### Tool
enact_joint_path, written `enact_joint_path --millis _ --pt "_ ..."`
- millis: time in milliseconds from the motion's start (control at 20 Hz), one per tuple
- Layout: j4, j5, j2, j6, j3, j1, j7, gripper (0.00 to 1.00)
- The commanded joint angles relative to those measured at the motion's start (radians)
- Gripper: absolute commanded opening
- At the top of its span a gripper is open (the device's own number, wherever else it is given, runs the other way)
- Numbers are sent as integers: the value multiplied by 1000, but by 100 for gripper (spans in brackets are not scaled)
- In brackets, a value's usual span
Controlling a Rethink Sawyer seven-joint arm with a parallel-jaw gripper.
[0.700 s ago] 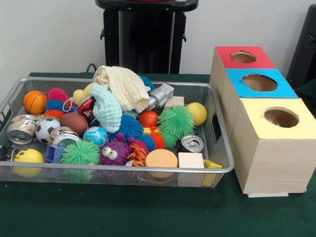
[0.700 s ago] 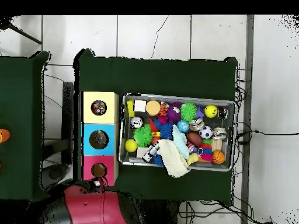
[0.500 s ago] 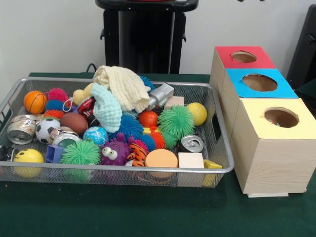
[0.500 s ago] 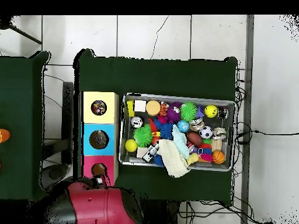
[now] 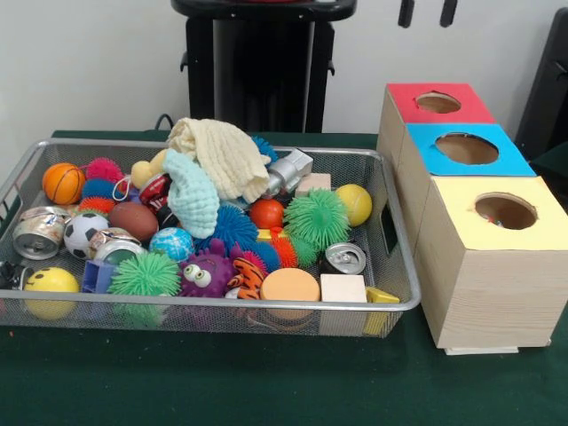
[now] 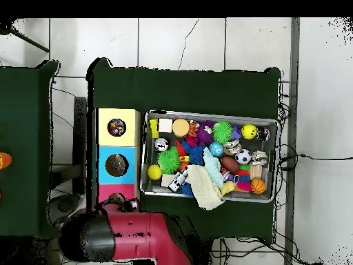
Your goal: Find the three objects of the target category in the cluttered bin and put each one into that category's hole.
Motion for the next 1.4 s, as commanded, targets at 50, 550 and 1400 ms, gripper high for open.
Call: enact_joint_path --millis 50,550,1400 --pt "-23 -33 70 -62 34 -86 77 100" --pt "-2 -45 182 -258 52 -83 142 100" --pt "-116 -91 281 -244 79 -188 -15 100"
